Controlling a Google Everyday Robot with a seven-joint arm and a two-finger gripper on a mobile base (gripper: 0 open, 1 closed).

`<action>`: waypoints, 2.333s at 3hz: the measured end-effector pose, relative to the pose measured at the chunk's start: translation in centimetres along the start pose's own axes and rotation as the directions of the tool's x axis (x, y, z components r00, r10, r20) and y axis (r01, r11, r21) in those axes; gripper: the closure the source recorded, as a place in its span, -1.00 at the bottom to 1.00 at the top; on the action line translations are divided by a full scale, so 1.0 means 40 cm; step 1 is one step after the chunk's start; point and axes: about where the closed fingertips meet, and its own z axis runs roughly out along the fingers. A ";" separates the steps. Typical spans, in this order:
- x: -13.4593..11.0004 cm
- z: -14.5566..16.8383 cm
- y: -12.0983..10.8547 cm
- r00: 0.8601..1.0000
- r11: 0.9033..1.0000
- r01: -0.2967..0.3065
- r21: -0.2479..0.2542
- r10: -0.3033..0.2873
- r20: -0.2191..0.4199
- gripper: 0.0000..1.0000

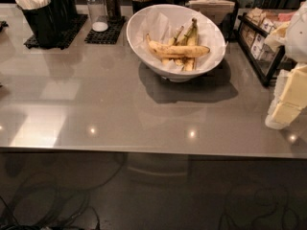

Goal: Pick banana from white bowl

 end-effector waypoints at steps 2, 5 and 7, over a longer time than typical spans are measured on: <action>-0.027 -0.002 -0.049 0.996 1.000 0.005 0.014 -0.007 0.089 -1.00; -0.251 0.173 -0.314 0.912 0.988 0.105 -0.114 -0.050 0.406 -1.00; -0.228 0.195 -0.328 0.899 0.993 0.035 -0.115 0.019 0.438 -1.00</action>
Offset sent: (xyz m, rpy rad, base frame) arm 0.0528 0.0105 0.0195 0.2098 -0.0820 0.0653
